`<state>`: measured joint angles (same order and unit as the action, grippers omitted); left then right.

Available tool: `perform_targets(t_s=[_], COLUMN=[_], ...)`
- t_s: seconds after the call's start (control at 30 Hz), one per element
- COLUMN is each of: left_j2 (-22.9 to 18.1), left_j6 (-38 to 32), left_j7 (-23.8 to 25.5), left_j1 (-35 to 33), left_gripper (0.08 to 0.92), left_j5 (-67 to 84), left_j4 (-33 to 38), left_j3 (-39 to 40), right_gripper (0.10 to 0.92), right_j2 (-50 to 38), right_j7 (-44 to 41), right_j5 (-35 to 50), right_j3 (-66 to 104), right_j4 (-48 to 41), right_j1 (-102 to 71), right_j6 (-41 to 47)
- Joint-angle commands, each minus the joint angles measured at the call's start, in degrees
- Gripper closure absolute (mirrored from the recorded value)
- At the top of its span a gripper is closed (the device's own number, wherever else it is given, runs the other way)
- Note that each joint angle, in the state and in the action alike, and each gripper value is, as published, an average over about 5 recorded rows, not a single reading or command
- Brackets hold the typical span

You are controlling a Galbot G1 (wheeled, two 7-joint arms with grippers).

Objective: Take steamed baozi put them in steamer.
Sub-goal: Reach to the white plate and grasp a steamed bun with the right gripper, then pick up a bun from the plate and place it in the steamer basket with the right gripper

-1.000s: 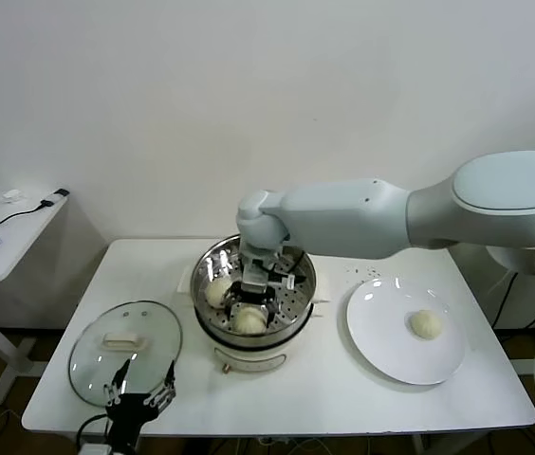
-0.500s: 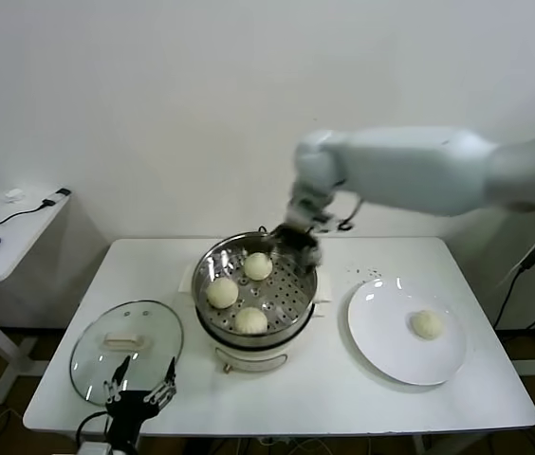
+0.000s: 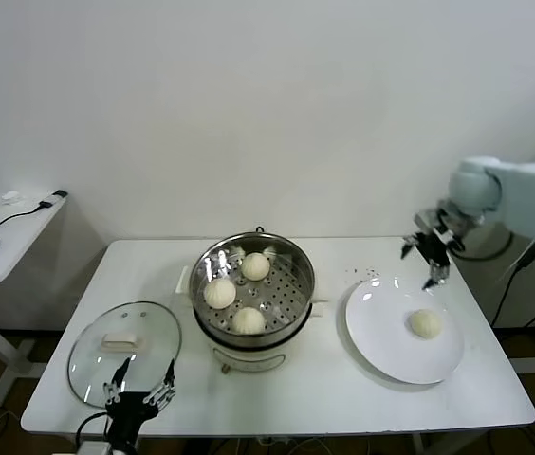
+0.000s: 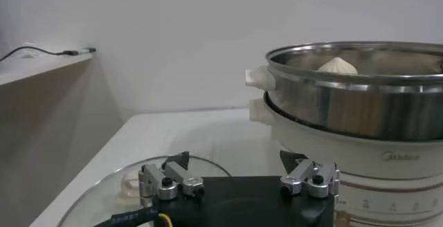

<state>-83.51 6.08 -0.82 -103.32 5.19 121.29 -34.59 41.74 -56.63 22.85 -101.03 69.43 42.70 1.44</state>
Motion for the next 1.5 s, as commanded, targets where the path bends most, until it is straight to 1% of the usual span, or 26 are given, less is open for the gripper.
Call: perform_targets(t_s=[0.03, 0.4, 0.7, 0.8, 0.9, 1.0, 1.07, 1.17, 1.27, 1.37, 1.5], left_j2=[-0.16, -0.36, -0.27, -0.22, -0.20, -0.13, 0.03, 0.40, 0.72, 0.94, 1.18], left_j6=[0.08, -0.03, -0.07, 0.00, 0.17, 0.31, 0.35, 0.45, 0.56, 0.56, 0.49], left_j7=[0.02, -0.02, -0.10, -0.12, -0.11, -0.10, -0.10, -0.08, -0.04, -0.02, 0.00], left_j1=[-0.19, -0.47, -0.54, -0.57, -0.64, -0.84, -1.01, -1.11, -0.97, -0.61, 0.01], left_gripper=[0.177, 0.177, 0.177, 0.177, 0.177, 0.177, 0.177, 0.177, 0.177, 0.177, 0.177], left_j5=[-0.18, -0.21, -0.17, -0.20, -0.24, -0.25, -0.26, -0.27, -0.23, -0.22, -0.12], left_j4=[-0.17, -0.37, -0.49, -0.32, 0.05, 0.56, 0.88, 1.24, 1.53, 1.65, 1.81], left_j3=[-0.06, -0.25, -0.24, -0.23, -0.18, -0.18, -0.18, -0.13, -0.04, 0.07, 0.16], right_gripper=[0.202, 0.203, 0.203, 0.238, 0.319, 0.389, 0.412, 0.420, 0.419, 0.420, 0.421], right_j2=[-6.07, -0.59, 0.88, 0.39, -0.81, -1.75, -1.20, 2.13, 7.16, 12.21, 19.28], right_j7=[2.43, 2.93, 3.47, 3.52, 3.09, 2.47, 2.08, 1.61, 0.83, 0.65, 3.21], right_j5=[-6.03, -7.31, -7.38, -7.24, -5.50, -1.49, 2.85, 10.97, 20.53, 29.26, 37.82], right_j3=[16.00, 20.87, 22.23, 21.88, 19.09, 12.93, 6.58, -2.61, -7.72, -7.98, -3.01], right_j4=[-9.73, -14.37, -14.55, -13.37, -9.98, -5.17, -1.98, 1.88, 5.82, 9.32, 12.30], right_j1=[-22.23, -28.96, -29.95, -28.75, -24.42, -15.84, -7.35, 6.26, 17.69, 24.77, 26.12], right_j6=[6.48, 7.10, 7.62, 7.69, 8.06, 8.58, 8.82, 9.24, 10.22, 12.03, 15.59])
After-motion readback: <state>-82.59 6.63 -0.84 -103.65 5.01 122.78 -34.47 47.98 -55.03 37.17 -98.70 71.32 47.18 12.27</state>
